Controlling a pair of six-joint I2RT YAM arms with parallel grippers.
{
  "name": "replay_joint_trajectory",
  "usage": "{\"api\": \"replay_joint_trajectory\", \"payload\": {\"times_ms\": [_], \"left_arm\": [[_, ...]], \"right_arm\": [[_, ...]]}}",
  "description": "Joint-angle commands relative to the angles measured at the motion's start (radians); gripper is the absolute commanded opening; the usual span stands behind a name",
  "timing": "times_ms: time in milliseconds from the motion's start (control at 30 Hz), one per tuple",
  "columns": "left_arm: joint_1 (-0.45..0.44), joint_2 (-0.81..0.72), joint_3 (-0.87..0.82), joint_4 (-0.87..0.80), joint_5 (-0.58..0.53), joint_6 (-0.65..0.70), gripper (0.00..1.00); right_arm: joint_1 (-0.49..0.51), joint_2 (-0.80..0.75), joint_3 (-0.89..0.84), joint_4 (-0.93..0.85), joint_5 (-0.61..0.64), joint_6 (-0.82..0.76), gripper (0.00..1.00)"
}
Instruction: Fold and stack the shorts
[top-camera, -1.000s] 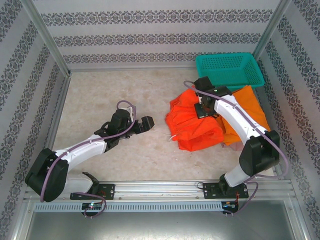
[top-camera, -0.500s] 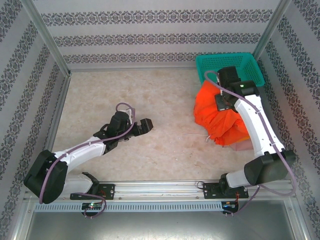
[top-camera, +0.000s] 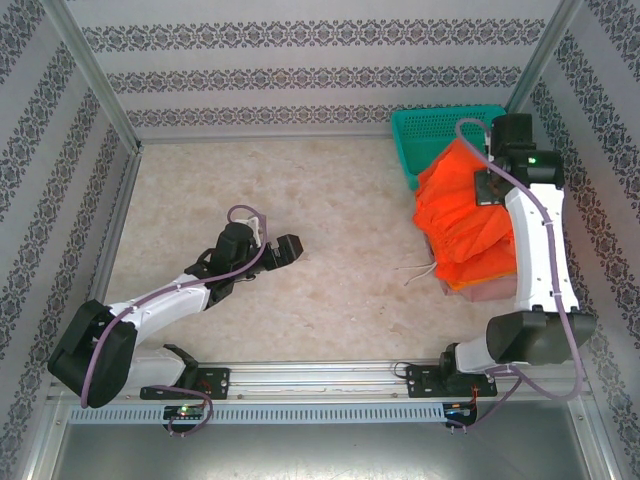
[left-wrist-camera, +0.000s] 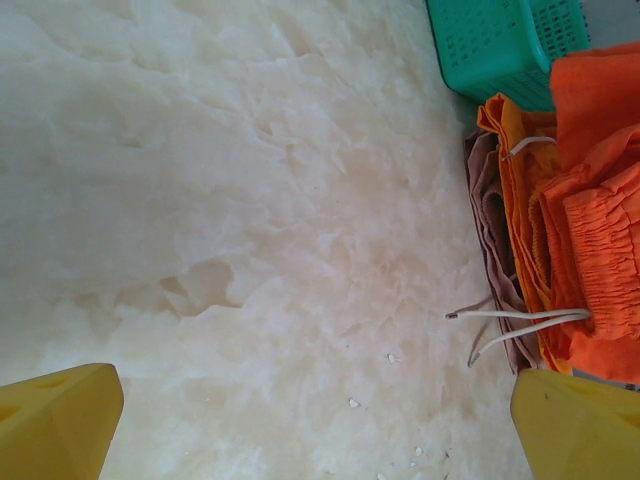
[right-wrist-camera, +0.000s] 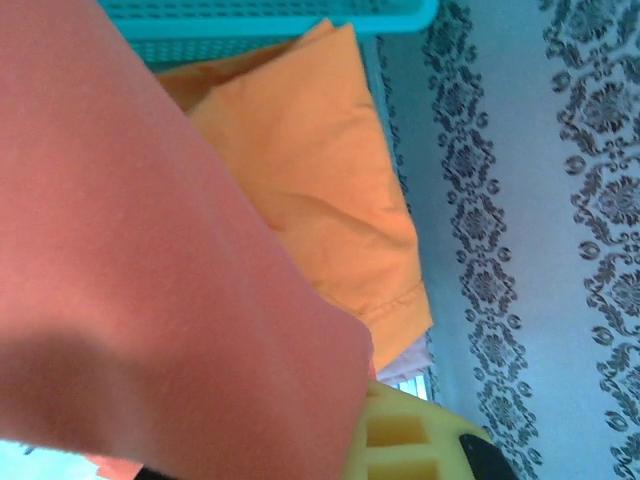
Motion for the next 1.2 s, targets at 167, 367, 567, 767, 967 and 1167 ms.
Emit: {"api": "replay_joint_trajectory", "payload": {"times_ms": [167, 367, 567, 767, 967, 1167], "left_arm": [[0.025, -0.013, -0.037, 0.058, 0.027, -0.012, 1.00], [0.031, -0.007, -0.051, 0.072, 0.036, -0.020, 1.00], [0.036, -0.006, -0.059, 0.074, 0.040, -0.020, 1.00], [0.045, -0.020, -0.065, 0.066, 0.040, -0.020, 1.00], [0.060, -0.056, -0.067, 0.040, 0.021, -0.016, 1.00], [0.061, -0.067, -0.050, 0.014, 0.016, -0.023, 1.00]], "right_arm": [[-0.128, 0.150, 0.007, 0.073, 0.102, -0.044, 0.00], [-0.193, 0.273, 0.025, 0.093, 0.162, -0.033, 0.02], [-0.244, 0.382, 0.061, 0.086, 0.235, 0.001, 0.13], [-0.267, 0.447, 0.116, 0.062, 0.296, 0.053, 0.77], [-0.221, 0.311, 0.147, 0.135, -0.028, 0.140, 0.89], [-0.189, 0.305, 0.178, 0.189, -0.398, 0.268, 0.94]]}}
